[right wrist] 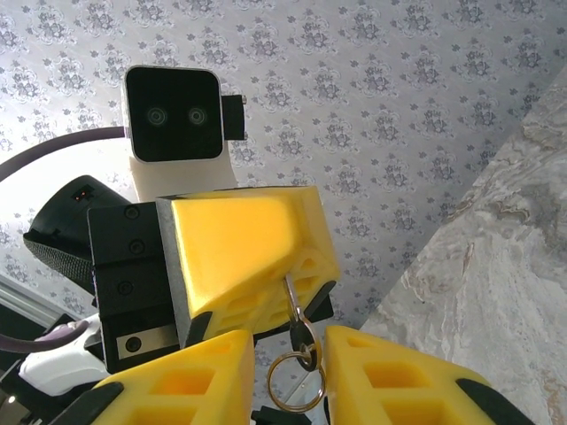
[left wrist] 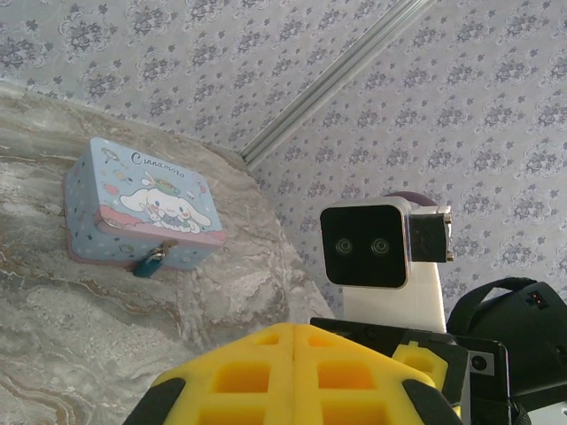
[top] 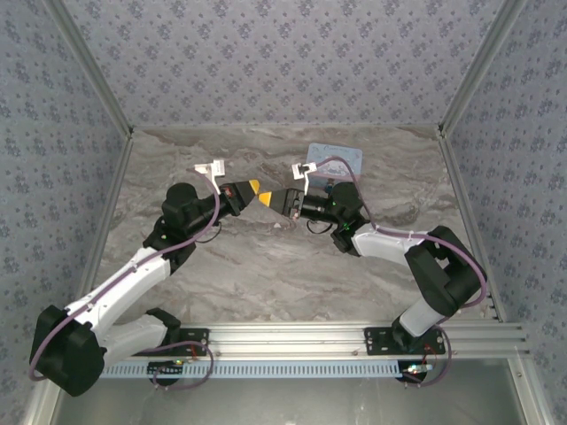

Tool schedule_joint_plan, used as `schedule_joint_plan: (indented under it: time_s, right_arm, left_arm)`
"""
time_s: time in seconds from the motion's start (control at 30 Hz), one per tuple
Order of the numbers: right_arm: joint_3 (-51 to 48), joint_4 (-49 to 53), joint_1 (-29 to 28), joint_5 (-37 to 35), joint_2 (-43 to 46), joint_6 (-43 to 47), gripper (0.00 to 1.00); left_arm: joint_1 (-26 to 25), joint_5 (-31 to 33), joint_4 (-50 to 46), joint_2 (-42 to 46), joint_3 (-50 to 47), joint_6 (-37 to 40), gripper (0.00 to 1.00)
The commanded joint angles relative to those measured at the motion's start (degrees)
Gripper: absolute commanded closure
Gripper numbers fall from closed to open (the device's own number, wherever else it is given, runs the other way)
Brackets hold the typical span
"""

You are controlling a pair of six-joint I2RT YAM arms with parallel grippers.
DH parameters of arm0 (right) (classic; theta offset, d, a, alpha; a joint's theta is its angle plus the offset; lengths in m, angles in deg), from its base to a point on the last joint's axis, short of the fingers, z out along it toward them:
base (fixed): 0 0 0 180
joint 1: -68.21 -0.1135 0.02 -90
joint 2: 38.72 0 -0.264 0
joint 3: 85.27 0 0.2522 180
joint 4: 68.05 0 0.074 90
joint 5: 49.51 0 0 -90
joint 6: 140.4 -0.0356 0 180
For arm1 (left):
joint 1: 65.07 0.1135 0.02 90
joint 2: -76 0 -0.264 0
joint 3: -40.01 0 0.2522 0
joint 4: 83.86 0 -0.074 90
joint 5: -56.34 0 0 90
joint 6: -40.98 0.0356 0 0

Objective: Unlock the padlock with the key

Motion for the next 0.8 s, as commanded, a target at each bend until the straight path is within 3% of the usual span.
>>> schedule_joint_plan:
  time_s: [0.0,0.77]
  right_arm:
    - [1.67,-0.09,-0.05,-1.13,-0.10,0.75,0.72]
    - [1.39,1.20,0.01,-3.05,-0.19,0.70,0.84]
  left_arm:
    - [0.23,-0.81,2.67,-0.27,-0.31,-0.64,1.00]
    - [-0.54,-0.15,4.50,-0.68,-2.13,-1.88,1.00]
